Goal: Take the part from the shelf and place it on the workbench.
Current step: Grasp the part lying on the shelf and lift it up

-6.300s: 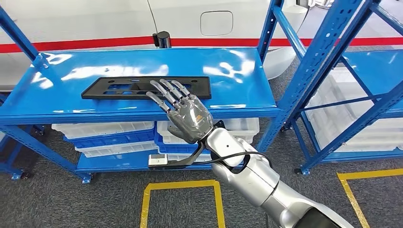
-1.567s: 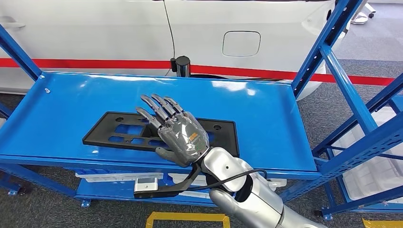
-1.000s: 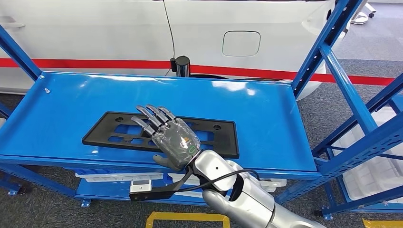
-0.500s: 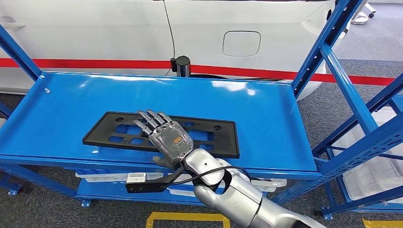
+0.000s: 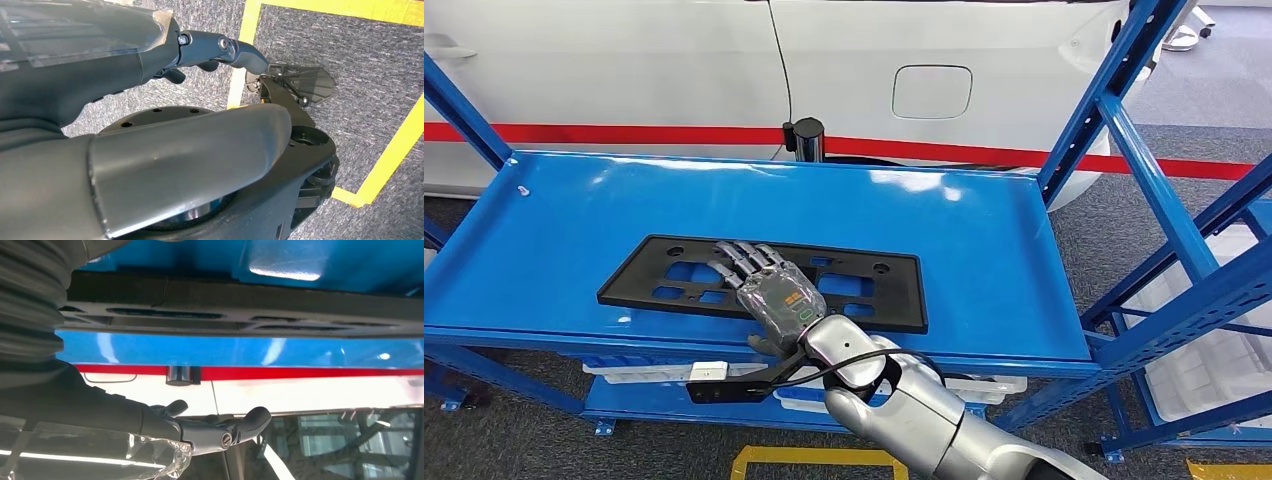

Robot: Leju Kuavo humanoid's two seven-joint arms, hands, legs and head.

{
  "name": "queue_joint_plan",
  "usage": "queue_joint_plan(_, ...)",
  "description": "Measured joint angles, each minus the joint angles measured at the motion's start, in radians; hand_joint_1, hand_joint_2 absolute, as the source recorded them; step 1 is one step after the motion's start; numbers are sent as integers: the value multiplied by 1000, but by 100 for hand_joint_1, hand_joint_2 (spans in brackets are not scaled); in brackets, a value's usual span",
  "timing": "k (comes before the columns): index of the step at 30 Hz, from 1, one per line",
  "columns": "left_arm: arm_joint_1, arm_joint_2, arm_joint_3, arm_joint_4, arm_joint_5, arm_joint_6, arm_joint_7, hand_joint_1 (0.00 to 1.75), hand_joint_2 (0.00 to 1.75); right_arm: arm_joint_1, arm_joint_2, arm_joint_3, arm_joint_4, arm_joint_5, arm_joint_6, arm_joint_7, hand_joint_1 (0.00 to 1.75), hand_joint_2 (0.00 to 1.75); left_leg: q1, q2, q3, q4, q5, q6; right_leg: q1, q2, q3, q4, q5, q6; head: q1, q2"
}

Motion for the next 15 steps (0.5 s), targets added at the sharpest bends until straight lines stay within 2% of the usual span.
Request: queue_joint_plan(15,-1,-9,-16,10,8,-5,5,0,0,-35,29,-30,154,41,9,104,0,175,0,0,2,0,0,0,0,0,1,0,0,0,0,0)
